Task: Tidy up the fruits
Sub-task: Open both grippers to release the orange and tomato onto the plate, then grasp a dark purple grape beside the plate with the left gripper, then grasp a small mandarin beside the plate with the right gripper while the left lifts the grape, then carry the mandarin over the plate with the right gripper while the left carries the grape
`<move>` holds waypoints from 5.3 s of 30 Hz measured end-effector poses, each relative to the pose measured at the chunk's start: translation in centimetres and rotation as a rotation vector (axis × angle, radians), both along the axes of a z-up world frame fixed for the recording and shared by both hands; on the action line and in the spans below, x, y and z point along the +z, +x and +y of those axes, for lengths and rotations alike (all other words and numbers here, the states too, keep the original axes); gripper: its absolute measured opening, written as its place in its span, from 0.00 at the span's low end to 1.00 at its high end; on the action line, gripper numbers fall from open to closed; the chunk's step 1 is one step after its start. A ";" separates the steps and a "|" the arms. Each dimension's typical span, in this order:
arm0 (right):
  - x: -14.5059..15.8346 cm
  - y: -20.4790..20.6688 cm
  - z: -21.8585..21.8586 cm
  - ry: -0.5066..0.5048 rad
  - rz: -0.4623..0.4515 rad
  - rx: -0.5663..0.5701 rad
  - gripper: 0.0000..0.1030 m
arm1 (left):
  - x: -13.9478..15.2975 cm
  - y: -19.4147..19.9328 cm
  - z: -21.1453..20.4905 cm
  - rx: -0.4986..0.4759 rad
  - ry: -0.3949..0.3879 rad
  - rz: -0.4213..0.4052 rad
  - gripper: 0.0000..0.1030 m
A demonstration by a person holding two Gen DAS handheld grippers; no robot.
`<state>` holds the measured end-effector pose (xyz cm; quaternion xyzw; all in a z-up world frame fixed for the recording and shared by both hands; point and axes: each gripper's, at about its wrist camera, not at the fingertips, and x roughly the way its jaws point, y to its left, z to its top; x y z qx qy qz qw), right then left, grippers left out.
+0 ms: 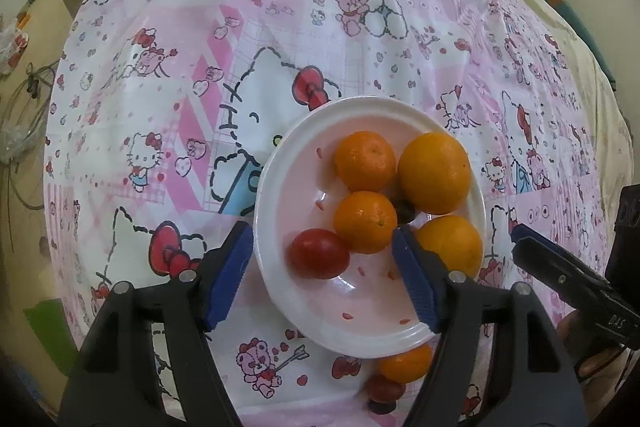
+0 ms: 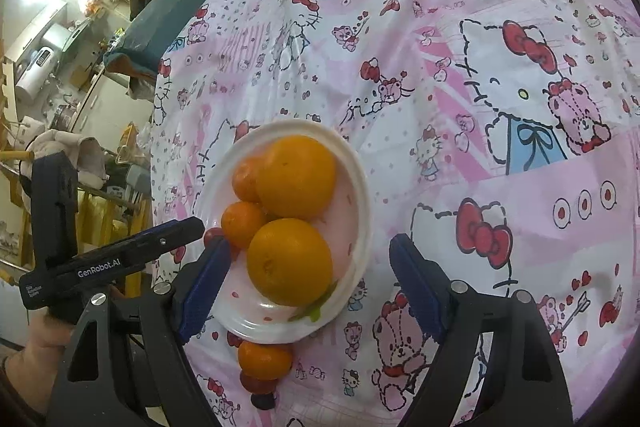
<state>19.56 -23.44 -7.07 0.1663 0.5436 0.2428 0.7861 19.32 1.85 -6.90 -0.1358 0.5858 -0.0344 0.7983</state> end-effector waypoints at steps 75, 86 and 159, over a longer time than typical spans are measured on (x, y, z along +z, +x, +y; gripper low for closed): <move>0.5 -9.0 -1.6 0.015 0.076 -0.065 0.81 | 0.1 -14.6 -4.5 -0.089 0.048 0.009 0.19; -2.3 -8.1 2.6 0.072 0.200 0.023 0.69 | 2.5 -13.3 -2.3 -0.009 0.040 -0.071 0.19; -1.0 2.8 0.3 -0.035 0.077 0.013 0.45 | 0.1 2.3 0.2 -0.025 -0.010 -0.016 0.19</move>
